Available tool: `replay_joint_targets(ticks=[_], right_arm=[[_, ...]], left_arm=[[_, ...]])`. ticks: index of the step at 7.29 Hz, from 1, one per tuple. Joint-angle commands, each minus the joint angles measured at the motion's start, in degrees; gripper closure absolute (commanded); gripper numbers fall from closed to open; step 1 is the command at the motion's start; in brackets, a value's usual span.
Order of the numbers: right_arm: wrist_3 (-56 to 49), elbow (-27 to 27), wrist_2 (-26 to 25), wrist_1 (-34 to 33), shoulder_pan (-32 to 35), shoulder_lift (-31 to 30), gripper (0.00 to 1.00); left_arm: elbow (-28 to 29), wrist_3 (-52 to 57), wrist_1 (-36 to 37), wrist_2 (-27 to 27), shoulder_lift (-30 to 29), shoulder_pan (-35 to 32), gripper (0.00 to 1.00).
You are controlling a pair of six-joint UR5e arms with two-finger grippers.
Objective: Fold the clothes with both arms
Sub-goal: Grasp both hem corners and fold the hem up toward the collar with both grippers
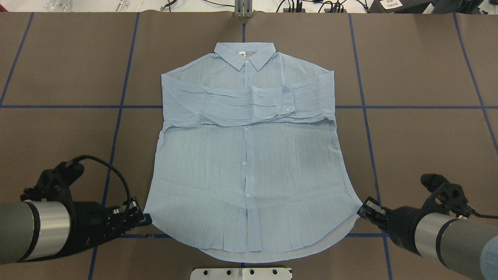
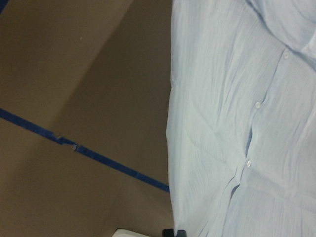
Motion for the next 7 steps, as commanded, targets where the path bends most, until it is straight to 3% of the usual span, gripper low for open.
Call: replay_joint_targets(ticks=[1, 4, 6, 7], right_arm=[[0.1, 0.4, 0.2, -0.1, 7.8, 3.5, 1.0], [-0.3, -1.2, 0.2, -0.1, 15.4, 5.9, 1.0], [-0.5, -9.9, 1.6, -0.3, 20.5, 14.6, 1.0], [-2.4, -14.9, 6.6, -2.0, 24.9, 17.8, 1.0]], left_arm=[[4.0, 0.5, -0.1, -6.5, -4.6, -12.4, 1.0], [12.1, 0.8, 0.0, -11.4, -12.4, -22.4, 1.0], [20.5, 6.5, -0.4, -13.1, -17.2, -27.5, 1.0], [25.6, 9.4, -1.0, -13.2, -19.7, -29.2, 1.0]])
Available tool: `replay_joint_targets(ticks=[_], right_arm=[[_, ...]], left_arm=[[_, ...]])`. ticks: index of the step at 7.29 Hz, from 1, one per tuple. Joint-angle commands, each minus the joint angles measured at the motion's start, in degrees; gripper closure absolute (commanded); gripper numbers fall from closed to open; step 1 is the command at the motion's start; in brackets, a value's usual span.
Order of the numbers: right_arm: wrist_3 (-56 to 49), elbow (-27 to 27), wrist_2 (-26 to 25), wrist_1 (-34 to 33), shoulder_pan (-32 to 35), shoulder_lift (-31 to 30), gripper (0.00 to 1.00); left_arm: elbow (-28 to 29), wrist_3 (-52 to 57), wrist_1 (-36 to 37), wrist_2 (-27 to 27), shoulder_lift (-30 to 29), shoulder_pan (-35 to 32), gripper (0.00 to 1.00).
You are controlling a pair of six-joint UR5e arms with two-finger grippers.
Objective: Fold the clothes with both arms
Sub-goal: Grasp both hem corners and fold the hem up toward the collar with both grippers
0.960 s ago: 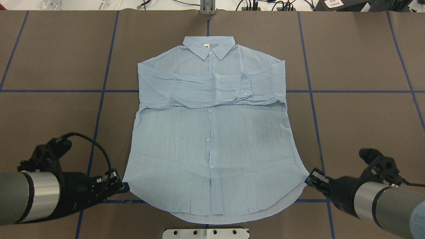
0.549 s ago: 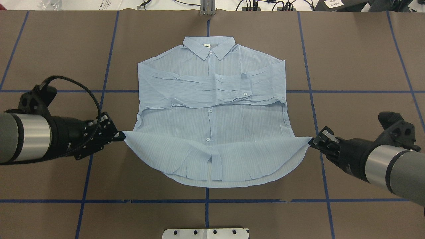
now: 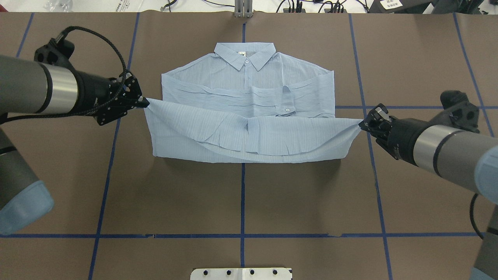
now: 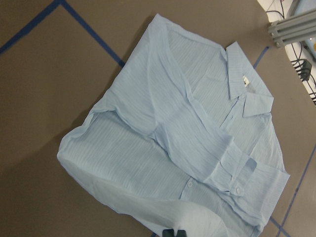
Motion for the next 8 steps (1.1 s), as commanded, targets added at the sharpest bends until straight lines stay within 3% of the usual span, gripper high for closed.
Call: replay_joint_targets(ticks=[1, 4, 5, 8], right_arm=[[-7.3, -10.4, 6.8, -3.0, 7.6, 8.3, 1.0], [-19.5, -27.8, 10.0, -2.9, 14.2, 19.4, 1.0], [-22.2, -32.7, 10.4, -2.7, 15.2, 22.2, 1.0], [-24.0, -42.9, 10.4, -2.3, 16.2, 28.6, 1.0]], left_arm=[[10.7, 5.4, -0.7, -0.3, -6.2, -3.5, 1.0], [25.5, 7.3, -12.1, -0.1, -9.5, -3.7, 1.0], [28.7, 7.4, -13.0, 0.0, -11.3, -3.8, 1.0], [39.6, 7.4, -20.9, 3.2, -14.4, -3.9, 1.0]])
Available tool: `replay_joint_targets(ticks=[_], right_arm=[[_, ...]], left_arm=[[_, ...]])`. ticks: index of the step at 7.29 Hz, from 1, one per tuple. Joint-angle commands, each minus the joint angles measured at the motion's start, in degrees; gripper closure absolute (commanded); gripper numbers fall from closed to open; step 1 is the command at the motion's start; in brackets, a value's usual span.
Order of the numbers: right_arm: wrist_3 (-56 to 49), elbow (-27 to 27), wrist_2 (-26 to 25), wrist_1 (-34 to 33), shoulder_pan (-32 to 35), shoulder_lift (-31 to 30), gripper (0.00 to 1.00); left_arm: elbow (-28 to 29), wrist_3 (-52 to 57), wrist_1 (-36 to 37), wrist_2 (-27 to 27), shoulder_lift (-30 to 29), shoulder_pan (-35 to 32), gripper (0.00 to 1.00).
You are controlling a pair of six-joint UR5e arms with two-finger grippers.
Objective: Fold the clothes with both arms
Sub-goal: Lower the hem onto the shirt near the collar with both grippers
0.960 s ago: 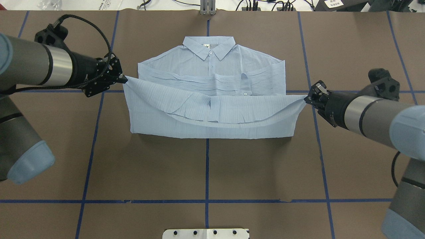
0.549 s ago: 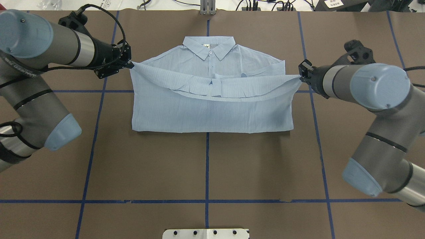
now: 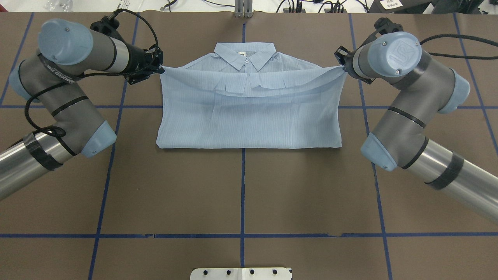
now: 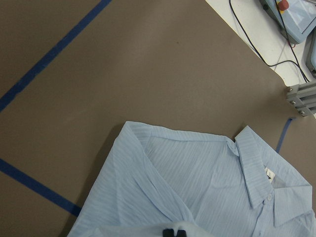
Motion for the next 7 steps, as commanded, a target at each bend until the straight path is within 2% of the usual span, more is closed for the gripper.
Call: replay_joint_targets(ticks=[1, 2, 3, 5, 7], right_arm=[[-1.5, -5.9, 0.0, 0.3, 0.4, 3.5, 1.0], [-2.0, -10.2, 0.0, 0.3, 0.5, 6.4, 1.0], [-2.1, -12.4, 0.0, 0.4, 0.5, 7.7, 1.0], [-3.1, -14.5, -0.4, 0.4, 0.5, 8.5, 1.0], [-3.5, -17.0, -0.9, 0.4, 0.4, 9.4, 1.0]], left_arm=[[7.0, 0.2, -4.5, 2.1, -2.2, 0.0, 1.0], [8.7, 1.7, -5.7, 3.5, -2.9, 0.0, 1.0], [11.5, 1.9, -6.5, 3.6, -4.6, -0.1, 1.0], [17.6, 2.0, -11.4, 6.1, -6.2, -0.1, 1.0], [19.6, 4.1, -11.8, 6.2, -7.3, -0.1, 1.0]])
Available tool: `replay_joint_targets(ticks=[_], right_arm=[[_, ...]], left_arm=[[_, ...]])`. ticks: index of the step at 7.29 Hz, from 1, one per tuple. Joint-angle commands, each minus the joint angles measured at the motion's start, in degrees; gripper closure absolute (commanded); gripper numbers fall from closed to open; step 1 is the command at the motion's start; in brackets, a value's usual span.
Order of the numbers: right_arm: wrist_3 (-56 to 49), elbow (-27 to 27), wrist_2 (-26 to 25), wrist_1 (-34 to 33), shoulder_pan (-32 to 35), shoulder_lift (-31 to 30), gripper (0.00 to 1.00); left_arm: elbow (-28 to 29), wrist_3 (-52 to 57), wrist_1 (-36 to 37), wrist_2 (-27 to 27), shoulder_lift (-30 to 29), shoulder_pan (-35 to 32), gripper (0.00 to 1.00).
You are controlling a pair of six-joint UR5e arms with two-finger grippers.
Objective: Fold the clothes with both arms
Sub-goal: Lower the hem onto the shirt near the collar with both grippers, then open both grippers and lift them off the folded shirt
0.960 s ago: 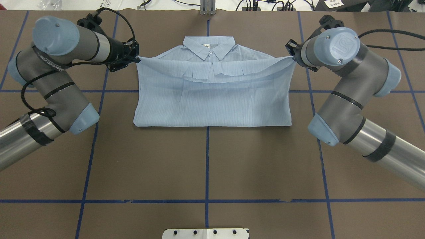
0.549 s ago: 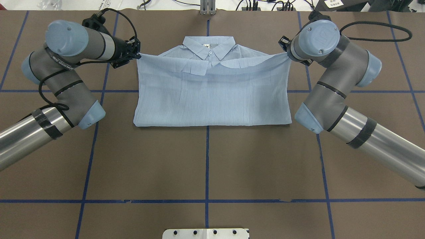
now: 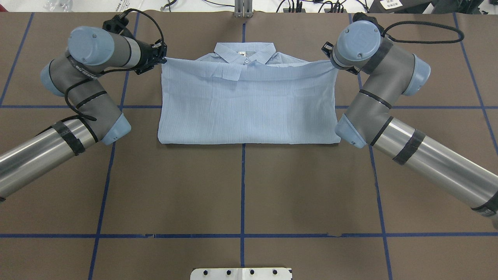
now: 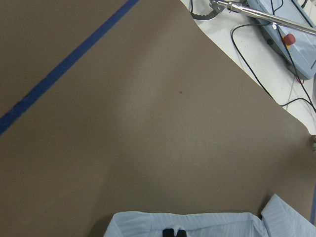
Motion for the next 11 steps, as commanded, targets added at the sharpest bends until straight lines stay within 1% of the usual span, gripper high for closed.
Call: replay_joint_targets(ticks=[1, 2, 4, 5, 6, 7, 8, 9, 10, 11], right_arm=[[-0.3, -2.0, -0.2, 0.0, -0.2, 1.1, 1.0], [-0.3, -2.1, -0.2, 0.0, -0.2, 1.2, 1.0], [-0.3, -2.5, -0.2, 0.0, -0.3, 1.6, 1.0], [-0.3, -2.5, -0.2, 0.0, -0.3, 1.6, 1.0], [-0.3, -2.5, -0.2, 0.0, -0.3, 1.7, 0.69], [-0.3, -2.5, 0.0, 0.1, -0.3, 2.1, 0.57], [-0.3, -2.5, 0.0, 0.1, -0.3, 2.6, 0.53], [-0.2, -2.3, 0.0, 0.1, -0.2, 2.6, 0.47], [0.4, -0.2, 0.1, 0.3, -0.2, 1.5, 0.44], [1.9, 7.0, -0.2, 0.1, -3.2, -2.5, 0.42]], left_arm=[[1.8, 2.1, -0.9, 0.8, -0.7, 0.0, 1.0], [2.2, 2.3, -1.1, 0.8, -0.8, 0.1, 1.0], [5.2, 2.3, -3.8, 0.8, -1.8, 0.2, 1.0], [5.5, 2.3, -3.8, 0.8, -2.0, 0.2, 0.72], [5.6, 2.4, -3.9, 0.8, -2.0, 0.2, 0.44], [5.5, 4.0, -4.3, 0.8, -2.0, 0.0, 0.35], [5.1, 4.0, -4.5, 0.8, -1.8, -0.1, 0.34], [4.9, 4.1, -5.6, 0.7, -1.3, -0.3, 0.34], [3.4, 4.1, -6.4, 0.5, -0.2, -0.4, 0.34], [1.0, 4.1, -6.3, 0.4, 1.4, -0.4, 0.34]])
